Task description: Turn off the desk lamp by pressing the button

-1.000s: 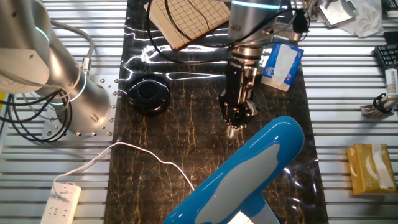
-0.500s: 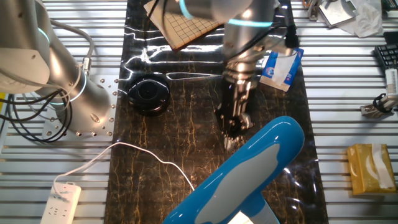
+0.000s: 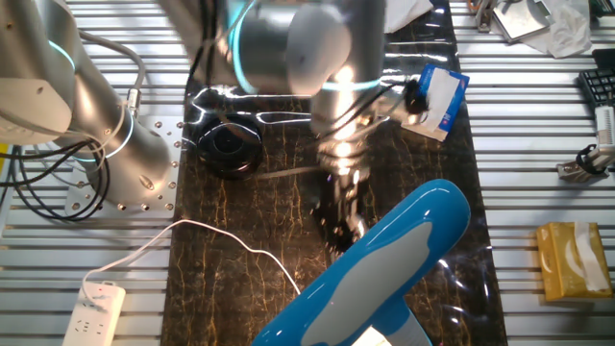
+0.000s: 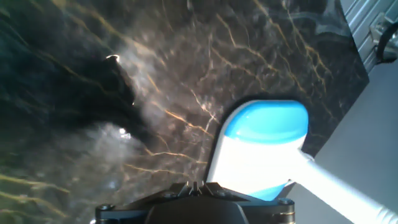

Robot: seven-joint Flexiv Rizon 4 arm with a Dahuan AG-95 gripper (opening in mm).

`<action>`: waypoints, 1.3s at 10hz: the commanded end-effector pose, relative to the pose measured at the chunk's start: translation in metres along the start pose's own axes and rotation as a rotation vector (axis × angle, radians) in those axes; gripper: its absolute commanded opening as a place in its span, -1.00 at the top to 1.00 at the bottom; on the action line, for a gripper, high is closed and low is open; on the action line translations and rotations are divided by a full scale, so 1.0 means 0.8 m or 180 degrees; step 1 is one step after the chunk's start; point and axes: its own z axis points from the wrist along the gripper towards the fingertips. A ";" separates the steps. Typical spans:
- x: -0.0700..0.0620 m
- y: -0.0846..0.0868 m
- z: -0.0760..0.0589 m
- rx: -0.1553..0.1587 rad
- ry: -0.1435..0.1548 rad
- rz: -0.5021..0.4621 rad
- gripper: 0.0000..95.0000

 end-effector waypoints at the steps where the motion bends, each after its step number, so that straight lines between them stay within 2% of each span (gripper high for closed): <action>1: 0.017 -0.013 0.022 0.0058 -0.0075 -0.0046 1.00; 2: 0.022 -0.024 0.029 0.0050 -0.0095 -0.0060 1.00; 5: 0.020 -0.041 0.037 0.0058 -0.0087 -0.0097 1.00; 8: 0.008 -0.060 0.048 0.0058 -0.0096 -0.0136 1.00; 11: 0.001 -0.065 0.053 0.0064 -0.0101 -0.0146 1.00; 13: 0.003 -0.066 0.058 0.0078 -0.0115 -0.0156 1.00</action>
